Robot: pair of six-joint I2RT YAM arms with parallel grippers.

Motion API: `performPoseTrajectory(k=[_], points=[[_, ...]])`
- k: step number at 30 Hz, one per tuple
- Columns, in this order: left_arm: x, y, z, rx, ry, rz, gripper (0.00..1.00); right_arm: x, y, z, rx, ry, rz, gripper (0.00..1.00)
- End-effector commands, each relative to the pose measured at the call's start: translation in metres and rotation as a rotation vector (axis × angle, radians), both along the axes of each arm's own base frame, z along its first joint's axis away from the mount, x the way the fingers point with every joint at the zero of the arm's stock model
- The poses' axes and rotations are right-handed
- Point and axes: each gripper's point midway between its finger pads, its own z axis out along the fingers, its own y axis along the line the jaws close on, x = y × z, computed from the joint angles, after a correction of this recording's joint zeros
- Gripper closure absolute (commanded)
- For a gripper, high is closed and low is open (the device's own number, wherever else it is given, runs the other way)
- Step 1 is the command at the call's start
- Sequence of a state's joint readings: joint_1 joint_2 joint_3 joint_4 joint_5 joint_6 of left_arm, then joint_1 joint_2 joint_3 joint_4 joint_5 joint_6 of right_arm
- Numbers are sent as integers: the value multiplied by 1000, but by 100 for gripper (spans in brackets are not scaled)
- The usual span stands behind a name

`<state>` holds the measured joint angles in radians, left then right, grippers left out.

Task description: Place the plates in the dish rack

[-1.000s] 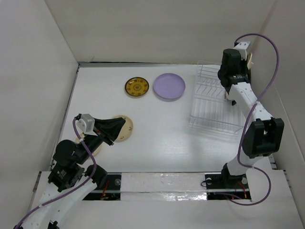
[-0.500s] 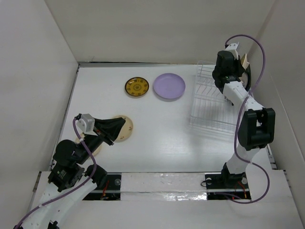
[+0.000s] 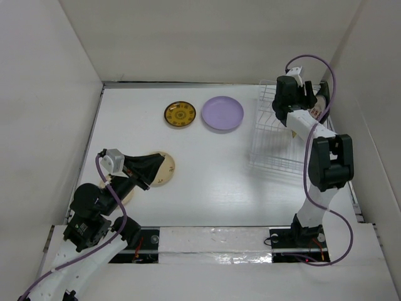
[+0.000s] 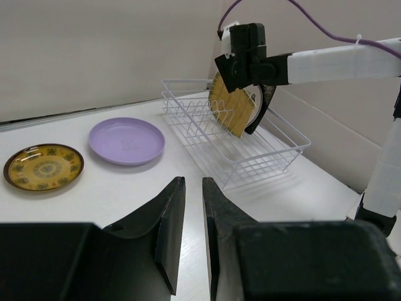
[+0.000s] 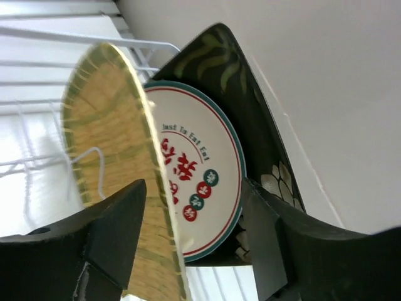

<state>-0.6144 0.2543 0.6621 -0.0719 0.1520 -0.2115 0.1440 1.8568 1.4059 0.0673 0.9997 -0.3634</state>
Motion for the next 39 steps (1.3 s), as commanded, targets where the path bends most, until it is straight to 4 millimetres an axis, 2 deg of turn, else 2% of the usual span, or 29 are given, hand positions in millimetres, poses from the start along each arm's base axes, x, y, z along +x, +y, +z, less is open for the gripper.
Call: performPoseTrajectory(k=[1,3,5,6,7,9,10,11,12,13,15,16,17,18,19,20,21,22,23,24,27,30,31,33,34,36,37,38,39], points=[[3,-2,7,-17,-19,2,85,-5,14,82,86,-265,26,31],[4,-3,5,-13,-13,2,85,-4,41,105,173,-327,104,31],[5,-2,5,-12,-10,6,85,-1,77,116,268,-319,271,38],[5,-2,5,-11,-11,8,85,4,110,124,339,-344,362,46],[6,-1,5,-13,-9,14,85,10,141,124,405,-326,481,78],[8,0,4,-13,-5,24,85,18,189,104,501,-260,593,100],[9,0,3,-13,-2,33,86,17,232,107,554,-251,681,100],[11,1,2,-11,4,41,86,17,262,97,594,-203,757,100],[13,1,1,-10,7,48,89,22,290,70,628,-146,781,100],[16,4,0,-11,14,69,92,15,329,71,657,-133,847,100],[19,7,-1,-9,23,95,100,7,376,50,722,-72,921,100],[22,11,-1,-17,29,126,100,7,398,24,742,-20,935,100],[23,13,-2,-19,31,137,100,-9,435,20,790,15,1026,99],[24,15,-2,-23,29,146,100,-18,455,9,832,49,1062,95],[28,20,-2,-29,36,184,100,-26,474,-10,865,97,1093,83],[29,21,-3,-30,36,189,100,-50,504,-21,918,161,1184,75],[30,21,-3,-28,40,194,100,-62,518,-33,960,199,1201,65],[30,20,-4,-26,41,189,100,-72,529,-47,982,234,1216,48],[33,17,-7,-14,51,185,100,-87,545,-53,1025,272,1277,42],[34,16,-8,-9,55,184,98,-108,557,-72,1065,333,1285,36],[39,9,-16,20,81,169,90,-138,571,-110,1135,453,1301,33],[42,6,-20,39,96,167,88,-159,581,-135,1222,533,1313,34],[43,6,-20,39,98,171,88,-165,577,-150,1235,562,1293,36],[46,7,-22,44,103,181,87,-173,581,-161,1290,588,1293,41],[47,8,-22,45,103,188,87,-178,579,-170,1304,611,1283,50],[48,8,-24,51,110,193,87,-184,582,-173,1344,622,1291,69],[48,8,-23,50,109,196,87,-184,582,-172,1346,620,1289,89],[48,8,-23,50,109,195,87,-181,578,-172,1333,596,1273,100],[49,9,-23,50,109,199,87,-175,574,-165,1331,566,1270,100]])
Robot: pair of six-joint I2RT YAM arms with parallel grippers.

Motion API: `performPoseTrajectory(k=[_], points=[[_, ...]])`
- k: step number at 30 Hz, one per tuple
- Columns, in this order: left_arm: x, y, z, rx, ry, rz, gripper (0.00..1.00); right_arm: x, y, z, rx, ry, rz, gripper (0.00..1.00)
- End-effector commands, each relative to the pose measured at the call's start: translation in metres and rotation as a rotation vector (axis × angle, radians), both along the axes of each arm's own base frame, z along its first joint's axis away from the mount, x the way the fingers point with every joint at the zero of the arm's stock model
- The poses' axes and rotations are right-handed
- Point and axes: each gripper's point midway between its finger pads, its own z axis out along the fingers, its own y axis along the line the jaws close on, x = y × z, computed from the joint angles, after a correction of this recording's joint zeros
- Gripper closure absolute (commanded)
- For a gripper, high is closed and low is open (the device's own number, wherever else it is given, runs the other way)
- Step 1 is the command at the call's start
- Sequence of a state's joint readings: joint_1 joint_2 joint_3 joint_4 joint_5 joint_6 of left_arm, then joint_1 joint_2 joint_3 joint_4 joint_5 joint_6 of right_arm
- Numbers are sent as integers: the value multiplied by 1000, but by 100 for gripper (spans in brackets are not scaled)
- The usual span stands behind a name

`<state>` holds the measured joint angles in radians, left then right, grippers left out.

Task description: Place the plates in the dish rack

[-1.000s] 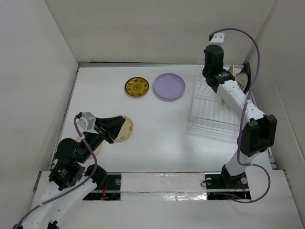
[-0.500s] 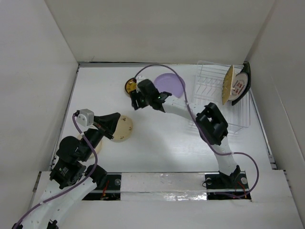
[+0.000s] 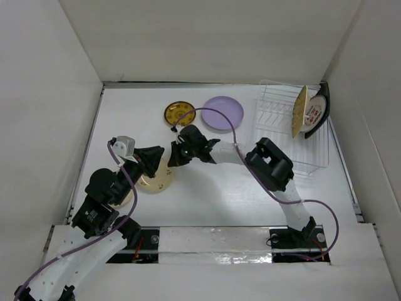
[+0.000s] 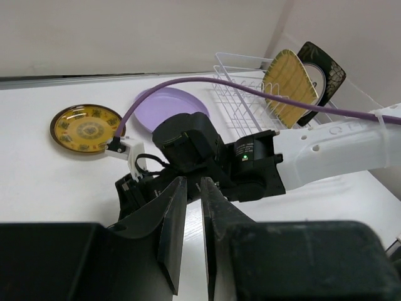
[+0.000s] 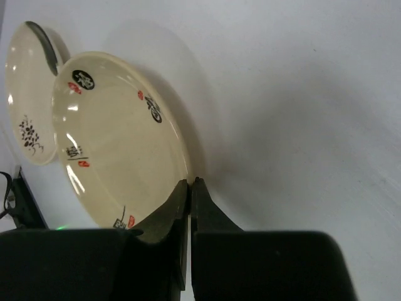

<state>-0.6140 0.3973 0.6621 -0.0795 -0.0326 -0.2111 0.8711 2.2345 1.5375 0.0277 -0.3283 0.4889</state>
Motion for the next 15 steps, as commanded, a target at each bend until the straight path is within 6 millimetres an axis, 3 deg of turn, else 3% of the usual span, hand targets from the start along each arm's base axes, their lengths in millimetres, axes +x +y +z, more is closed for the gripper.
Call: performPoseTrajectory(k=[1,4,5,7,8,9,11,13,14,15], points=[[2,2,9,-14,-33,8,87,13,0,40,94,-69,-36,100],[0,5,14,-30,-49,6,87,49,-33,81,137,-156,-155,100],[-3,2,16,-30,-59,-18,87,64,-51,121,159,-234,-230,100],[-6,1,17,-34,-62,-32,86,99,-103,149,120,-331,-374,100],[-8,1,19,-41,-71,-38,86,116,-144,181,74,-409,-521,100],[-9,0,19,-40,-72,-47,86,128,-173,194,29,-459,-599,100],[-14,-3,21,-41,-76,-75,86,158,-262,218,-112,-560,-870,100],[-19,-8,21,-41,-83,-114,84,159,-327,239,-284,-631,-1013,100],[-21,-9,23,-43,-89,-127,83,161,-381,249,-416,-669,-1181,100],[-23,-10,23,-42,-90,-136,83,157,-409,253,-538,-696,-1226,100]])
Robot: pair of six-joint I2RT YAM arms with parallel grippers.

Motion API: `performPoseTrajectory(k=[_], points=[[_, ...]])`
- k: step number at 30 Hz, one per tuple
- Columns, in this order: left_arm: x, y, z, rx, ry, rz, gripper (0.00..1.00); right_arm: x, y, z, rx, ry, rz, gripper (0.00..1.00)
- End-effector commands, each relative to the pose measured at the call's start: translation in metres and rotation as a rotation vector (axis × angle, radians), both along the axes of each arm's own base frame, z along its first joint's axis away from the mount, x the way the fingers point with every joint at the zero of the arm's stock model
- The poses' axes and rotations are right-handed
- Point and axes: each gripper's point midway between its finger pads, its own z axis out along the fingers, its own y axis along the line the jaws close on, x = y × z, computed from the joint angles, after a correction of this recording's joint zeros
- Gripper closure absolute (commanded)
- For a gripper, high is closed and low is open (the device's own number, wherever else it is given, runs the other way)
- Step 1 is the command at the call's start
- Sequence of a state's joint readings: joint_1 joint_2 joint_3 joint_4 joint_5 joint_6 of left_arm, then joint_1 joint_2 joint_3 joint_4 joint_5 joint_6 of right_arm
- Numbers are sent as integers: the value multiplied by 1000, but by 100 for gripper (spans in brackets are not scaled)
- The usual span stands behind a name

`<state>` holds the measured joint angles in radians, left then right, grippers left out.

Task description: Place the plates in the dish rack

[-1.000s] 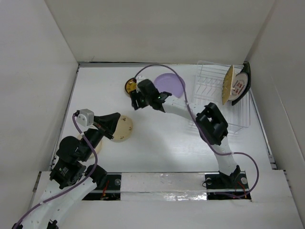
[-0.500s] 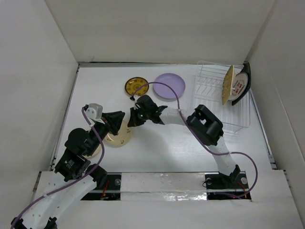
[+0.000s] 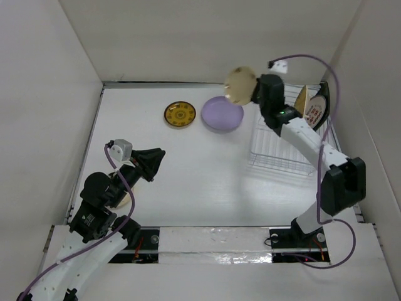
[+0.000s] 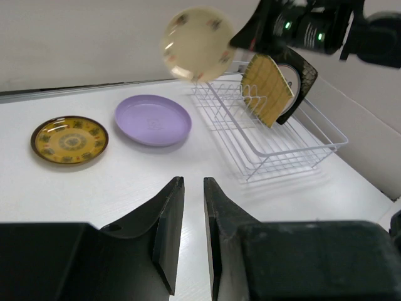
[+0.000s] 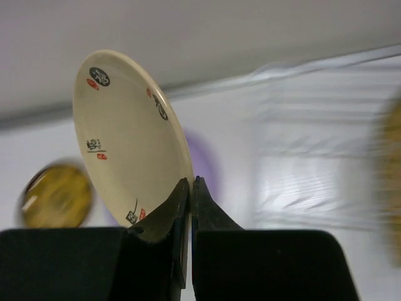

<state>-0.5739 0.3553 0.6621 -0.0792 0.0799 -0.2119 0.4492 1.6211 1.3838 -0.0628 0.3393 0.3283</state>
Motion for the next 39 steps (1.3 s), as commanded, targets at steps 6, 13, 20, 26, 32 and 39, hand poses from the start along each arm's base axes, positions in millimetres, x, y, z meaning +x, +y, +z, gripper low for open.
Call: performPoseTrajectory(k=[6,13,20,26,32,39], points=[[-20,-4,23,-50,-88,-83,82,-43,-226,77,-655,72,-818,100],[-28,-4,28,-65,-108,-101,82,-29,-237,70,-916,222,-877,100],[-29,-4,28,-67,-107,-98,82,-1,-228,38,-1093,342,-829,100],[-28,-3,29,-69,-108,-90,82,17,-212,12,-1111,359,-772,100],[-25,-3,26,-63,-99,-84,82,28,-197,-44,-967,417,-650,98],[-21,-4,23,-55,-86,-75,81,26,-170,2,-732,257,-580,46]])
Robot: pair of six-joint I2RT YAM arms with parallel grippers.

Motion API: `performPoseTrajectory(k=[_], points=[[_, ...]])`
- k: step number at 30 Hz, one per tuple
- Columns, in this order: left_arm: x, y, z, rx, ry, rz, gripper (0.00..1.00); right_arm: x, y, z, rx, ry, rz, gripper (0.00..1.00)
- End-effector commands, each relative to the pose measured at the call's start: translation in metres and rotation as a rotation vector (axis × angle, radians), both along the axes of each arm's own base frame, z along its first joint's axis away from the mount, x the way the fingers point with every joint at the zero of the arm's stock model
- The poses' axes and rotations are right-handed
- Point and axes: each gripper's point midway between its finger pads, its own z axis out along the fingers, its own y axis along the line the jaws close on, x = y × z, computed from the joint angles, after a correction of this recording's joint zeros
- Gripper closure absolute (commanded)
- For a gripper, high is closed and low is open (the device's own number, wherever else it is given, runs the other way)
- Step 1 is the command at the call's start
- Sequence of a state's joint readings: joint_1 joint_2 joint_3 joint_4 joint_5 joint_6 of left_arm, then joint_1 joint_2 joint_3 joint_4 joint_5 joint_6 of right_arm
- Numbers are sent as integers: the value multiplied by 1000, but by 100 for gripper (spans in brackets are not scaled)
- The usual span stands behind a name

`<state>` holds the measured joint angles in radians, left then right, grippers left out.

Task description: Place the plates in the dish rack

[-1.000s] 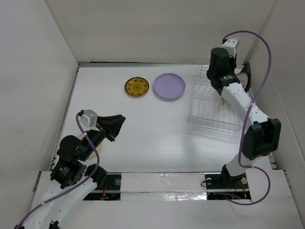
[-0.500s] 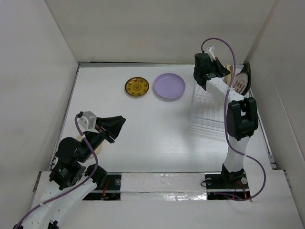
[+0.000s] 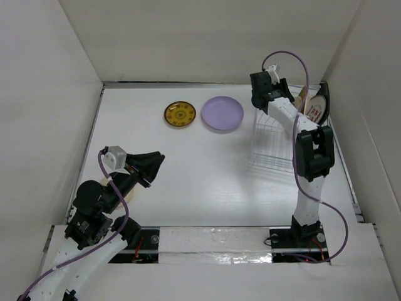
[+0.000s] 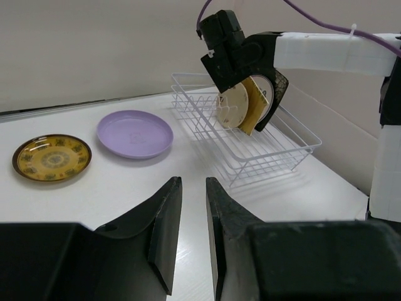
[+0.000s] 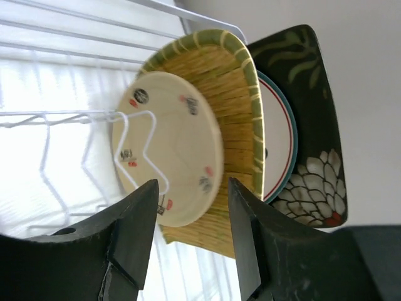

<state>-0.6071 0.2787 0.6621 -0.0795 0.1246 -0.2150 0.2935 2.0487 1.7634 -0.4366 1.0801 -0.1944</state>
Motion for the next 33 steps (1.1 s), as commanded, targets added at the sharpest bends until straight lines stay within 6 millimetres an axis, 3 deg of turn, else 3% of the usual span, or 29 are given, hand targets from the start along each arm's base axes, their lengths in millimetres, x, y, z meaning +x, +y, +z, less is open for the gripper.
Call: performPoseTrajectory(k=[1,3,4,5,6,7,8,9,10,11,13,14,15,16,17,18,19,21,22,23,24,25,29,33], points=[[3,0,7,-18,-19,10,80,-4,30,73,189,-247,78,46],[5,1,7,-20,-18,21,81,-6,64,89,253,-296,177,46],[6,3,7,-22,-18,36,81,-11,81,107,301,-338,245,48],[7,5,7,-22,-18,45,82,-13,104,101,339,-322,324,62],[6,8,10,-30,-24,57,83,-16,158,99,439,-306,499,75],[9,13,11,-39,-25,90,86,-22,188,96,512,-294,582,99],[8,18,14,-50,-36,109,89,-28,218,86,571,-260,659,100],[8,23,16,-61,-41,129,92,-45,274,72,691,-206,802,100],[12,32,17,-77,-41,187,99,-55,304,62,777,-182,856,100],[11,40,20,-96,-52,217,100,-63,334,38,829,-124,897,100],[14,56,23,-130,-54,302,100,-99,412,25,998,-52,1049,100],[14,63,25,-145,-58,330,100,-111,435,16,1045,-19,1082,100],[11,71,28,-167,-69,357,100,-123,467,-8,1093,46,1132,100],[13,81,28,-186,-66,412,100,-143,500,-3,1147,60,1176,100],[13,87,28,-198,-67,439,100,-153,519,-11,1175,91,1196,98],[9,94,30,-220,-77,460,100,-163,538,-43,1186,166,1203,93],[10,102,30,-234,-75,497,100,-172,559,-33,1246,175,1228,89],[9,107,31,-249,-84,518,95,-198,587,-43,1302,244,1278,69],[9,110,31,-253,-82,536,91,-204,596,-63,1325,281,1249,59],[10,111,31,-254,-85,541,89,-211,605,-65,1345,296,1255,44],[12,111,30,-246,-78,547,87,-219,612,-68,1386,329,1279,39],[14,110,28,-237,-73,551,84,-222,616,-84,1418,367,1252,35],[25,102,21,-184,-40,554,82,-241,624,-114,1516,480,1219,33],[31,98,17,-160,-27,555,80,-264,644,-119,1633,528,1249,32]])
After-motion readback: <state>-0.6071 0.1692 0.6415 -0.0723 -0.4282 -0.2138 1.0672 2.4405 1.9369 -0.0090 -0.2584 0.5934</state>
